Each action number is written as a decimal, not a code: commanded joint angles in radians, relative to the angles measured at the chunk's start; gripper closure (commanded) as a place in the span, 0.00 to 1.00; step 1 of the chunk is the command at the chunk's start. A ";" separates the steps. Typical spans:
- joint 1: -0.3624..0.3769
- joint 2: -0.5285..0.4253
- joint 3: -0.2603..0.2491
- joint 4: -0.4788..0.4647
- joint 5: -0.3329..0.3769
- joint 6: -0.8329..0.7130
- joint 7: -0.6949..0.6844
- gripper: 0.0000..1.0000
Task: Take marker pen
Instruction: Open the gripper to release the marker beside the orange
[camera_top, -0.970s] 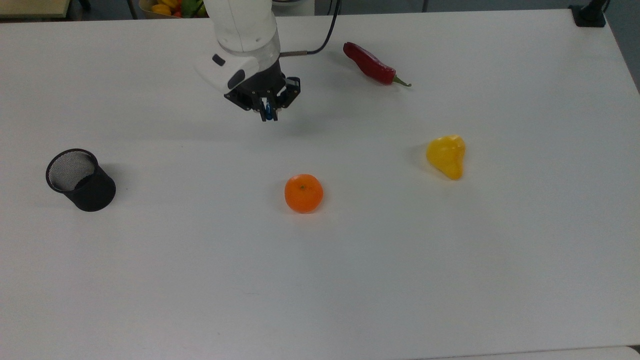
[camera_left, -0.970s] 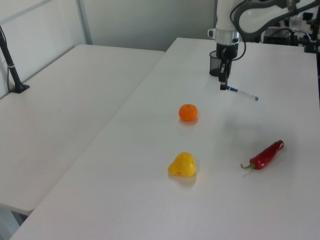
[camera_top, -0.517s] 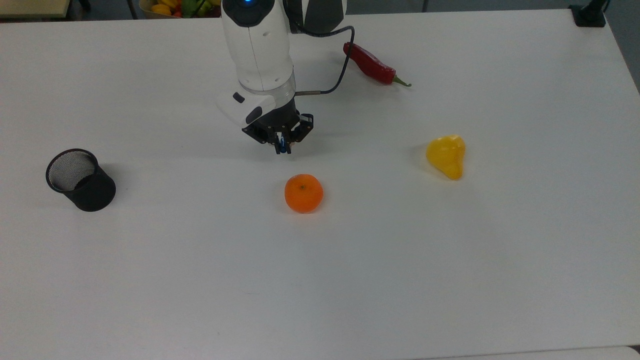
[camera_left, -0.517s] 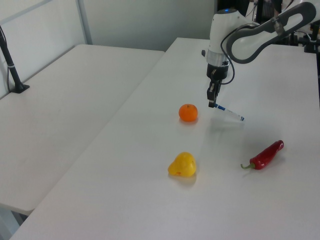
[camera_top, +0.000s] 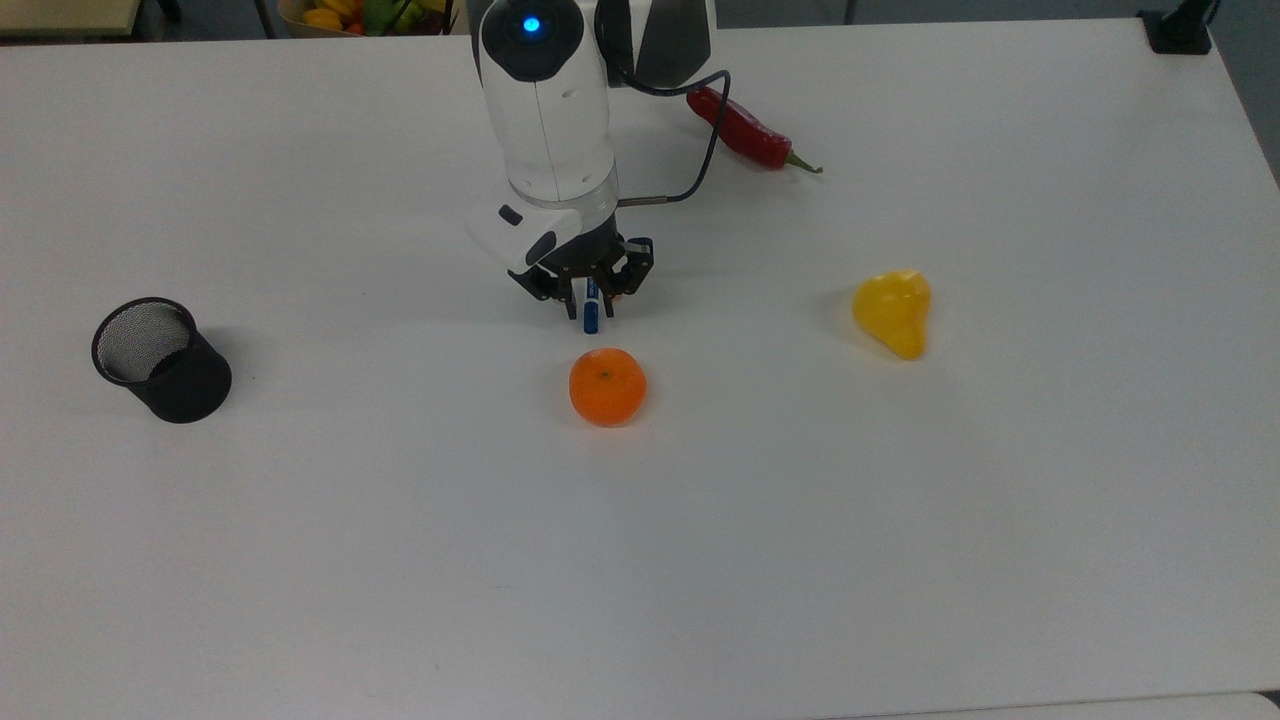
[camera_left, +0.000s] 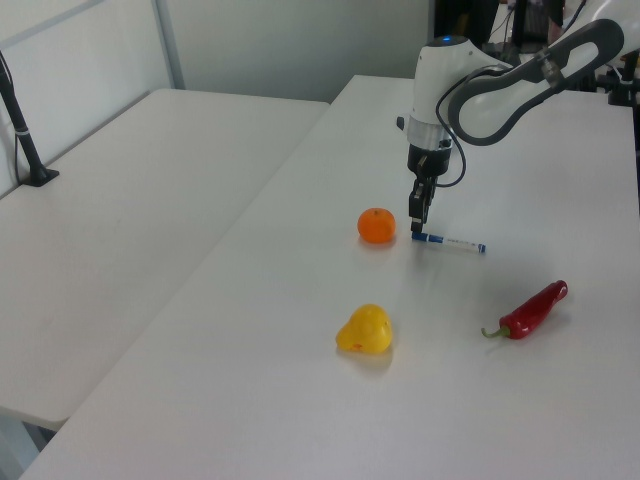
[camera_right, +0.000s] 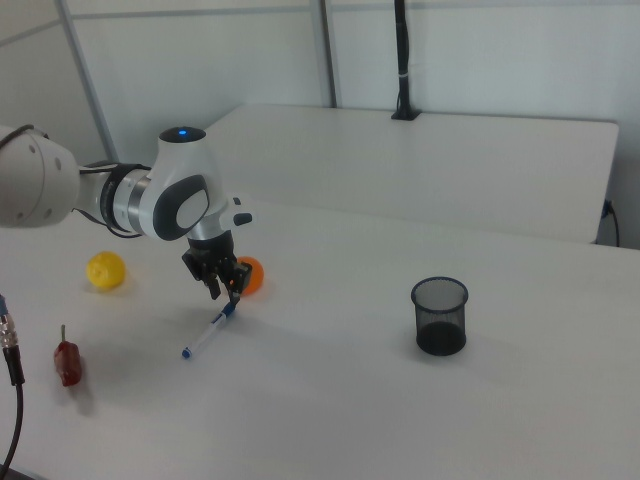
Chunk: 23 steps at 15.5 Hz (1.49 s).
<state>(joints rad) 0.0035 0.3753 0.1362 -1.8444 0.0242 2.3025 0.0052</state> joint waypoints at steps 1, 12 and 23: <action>0.004 -0.007 -0.001 -0.010 -0.003 0.029 0.016 0.15; -0.065 -0.246 -0.001 0.077 -0.001 -0.331 0.047 0.00; -0.056 -0.429 0.000 0.218 0.066 -0.748 0.200 0.00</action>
<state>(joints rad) -0.0732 -0.0412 0.1349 -1.6688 0.0684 1.6213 0.1820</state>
